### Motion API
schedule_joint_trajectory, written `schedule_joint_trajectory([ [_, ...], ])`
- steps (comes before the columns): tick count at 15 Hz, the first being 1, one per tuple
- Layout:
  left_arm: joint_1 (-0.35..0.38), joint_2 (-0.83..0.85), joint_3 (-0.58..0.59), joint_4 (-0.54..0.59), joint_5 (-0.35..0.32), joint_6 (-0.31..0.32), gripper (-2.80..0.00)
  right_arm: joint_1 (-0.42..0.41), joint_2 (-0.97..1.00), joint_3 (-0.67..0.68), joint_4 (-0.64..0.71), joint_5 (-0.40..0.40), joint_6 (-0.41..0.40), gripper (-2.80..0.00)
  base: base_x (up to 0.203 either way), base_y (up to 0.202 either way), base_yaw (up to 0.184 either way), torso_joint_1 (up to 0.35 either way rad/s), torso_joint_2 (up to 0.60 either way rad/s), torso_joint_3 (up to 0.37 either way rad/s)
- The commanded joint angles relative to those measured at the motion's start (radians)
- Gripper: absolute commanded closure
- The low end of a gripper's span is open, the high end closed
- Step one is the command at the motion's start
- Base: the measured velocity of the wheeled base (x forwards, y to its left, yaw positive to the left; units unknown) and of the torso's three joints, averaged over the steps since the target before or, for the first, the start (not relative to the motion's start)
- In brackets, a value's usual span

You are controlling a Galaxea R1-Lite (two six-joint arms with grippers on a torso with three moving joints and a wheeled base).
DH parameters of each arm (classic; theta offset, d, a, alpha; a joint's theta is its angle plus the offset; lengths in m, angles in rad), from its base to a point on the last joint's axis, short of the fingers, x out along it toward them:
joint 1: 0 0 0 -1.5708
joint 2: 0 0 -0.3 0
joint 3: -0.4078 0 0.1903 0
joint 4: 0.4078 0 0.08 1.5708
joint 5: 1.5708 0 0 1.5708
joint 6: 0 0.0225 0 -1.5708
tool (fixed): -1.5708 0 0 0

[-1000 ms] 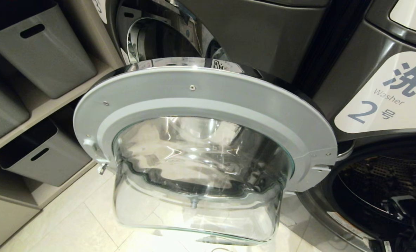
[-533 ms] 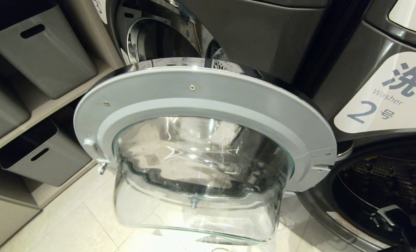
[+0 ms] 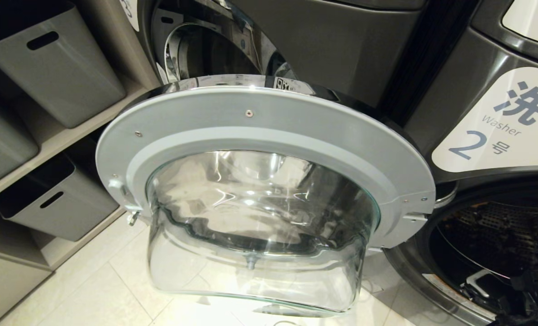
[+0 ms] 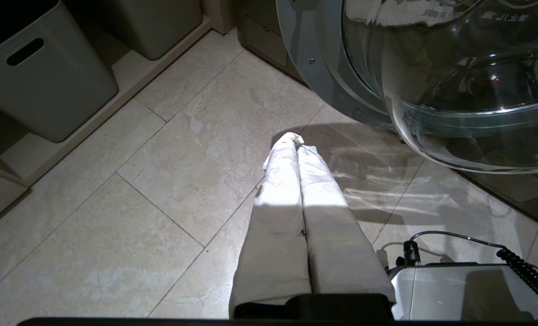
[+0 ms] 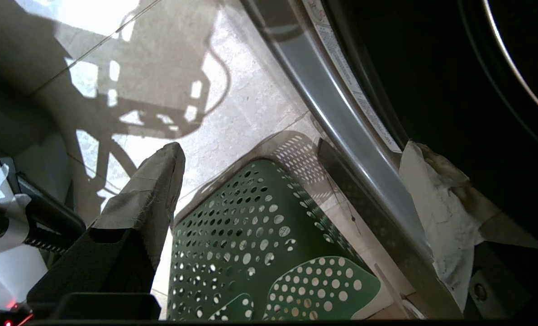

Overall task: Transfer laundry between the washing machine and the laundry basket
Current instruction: Pick a cloth and place it into the basket

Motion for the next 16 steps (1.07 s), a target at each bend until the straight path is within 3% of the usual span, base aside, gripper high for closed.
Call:
schedule_joint_trajectory([
  [1,0.0,0.001,0.0,0.0,0.0,0.0,0.0,0.0,-0.053,0.008,-0.004,0.009,0.0,-2.8,0.0,0.0,0.0,0.0,0.0,0.0],
  [11,0.0,0.001,0.0,0.0,0.0,0.0,0.0,0.0,-0.415,0.053,0.062,0.118,0.008,-2.8,0.0,0.0,0.0,0.0,0.0,0.0],
  [14,0.0,0.001,0.0,0.0,0.0,0.0,0.0,-0.001,-0.509,0.053,0.066,0.126,0.088,-2.8,0.0,0.0,0.0,0.0,0.0,0.0],
  [16,0.0,0.001,0.0,0.0,0.0,0.0,0.0,-0.002,-0.551,0.052,0.069,0.125,0.233,-2.8,0.0,0.0,0.0,0.0,0.0,0.0],
])
